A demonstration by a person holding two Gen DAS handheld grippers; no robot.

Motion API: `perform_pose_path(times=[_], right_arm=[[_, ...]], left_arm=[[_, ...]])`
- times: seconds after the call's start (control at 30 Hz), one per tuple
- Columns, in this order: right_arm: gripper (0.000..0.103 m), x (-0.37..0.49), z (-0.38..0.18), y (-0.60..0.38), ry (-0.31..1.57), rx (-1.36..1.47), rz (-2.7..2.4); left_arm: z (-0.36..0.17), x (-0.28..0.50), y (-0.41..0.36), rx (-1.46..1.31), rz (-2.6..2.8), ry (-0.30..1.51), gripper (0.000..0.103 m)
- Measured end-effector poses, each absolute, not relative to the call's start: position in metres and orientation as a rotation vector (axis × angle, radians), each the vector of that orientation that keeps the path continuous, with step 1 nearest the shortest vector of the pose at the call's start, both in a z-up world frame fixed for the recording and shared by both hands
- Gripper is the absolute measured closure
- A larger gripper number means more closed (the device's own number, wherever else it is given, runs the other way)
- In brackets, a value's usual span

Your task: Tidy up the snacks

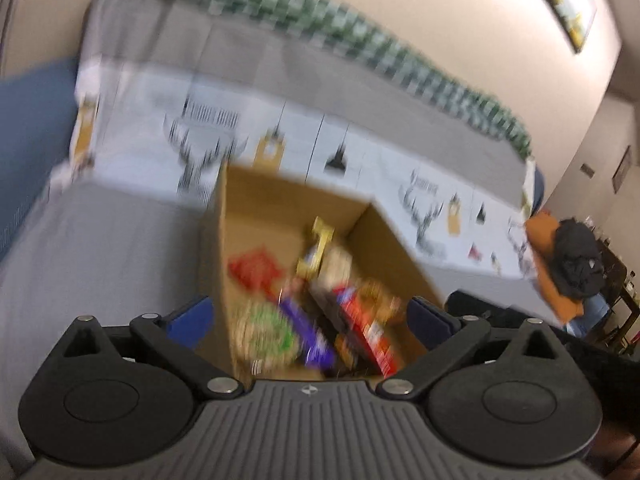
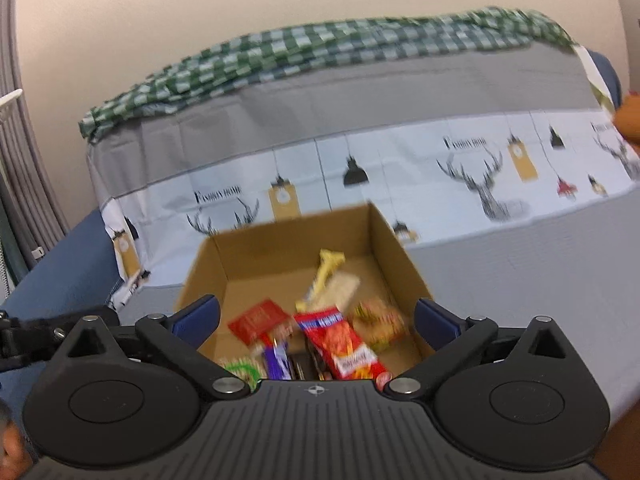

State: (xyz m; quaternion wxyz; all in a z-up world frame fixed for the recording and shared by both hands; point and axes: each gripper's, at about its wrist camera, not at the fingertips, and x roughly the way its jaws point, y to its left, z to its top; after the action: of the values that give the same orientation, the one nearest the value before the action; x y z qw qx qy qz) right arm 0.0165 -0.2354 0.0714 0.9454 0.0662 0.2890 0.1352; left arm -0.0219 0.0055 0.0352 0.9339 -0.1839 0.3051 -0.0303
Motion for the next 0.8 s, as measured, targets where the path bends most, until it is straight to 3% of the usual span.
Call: perform_pose_path(times=[0.13,0.4,0.8], right_arm=[[0.001,0.010,0.049,-0.239,0.669,0.162,0.242],[0.001,0.020,0.031,-0.217,0.693,-0.016,0.235],[0.001,0.024,0.027,-0.215,0.701,-0.011,0.225]], left_arm=[[0.008,-0.016,0.005,-0.251,0.039,0.709,0.001],[0.001,0.000,0.030,-0.342,0.053,0.761,0.000],[-0.001,0.002,0.002,-0.238,0.012,0.769,0.000]])
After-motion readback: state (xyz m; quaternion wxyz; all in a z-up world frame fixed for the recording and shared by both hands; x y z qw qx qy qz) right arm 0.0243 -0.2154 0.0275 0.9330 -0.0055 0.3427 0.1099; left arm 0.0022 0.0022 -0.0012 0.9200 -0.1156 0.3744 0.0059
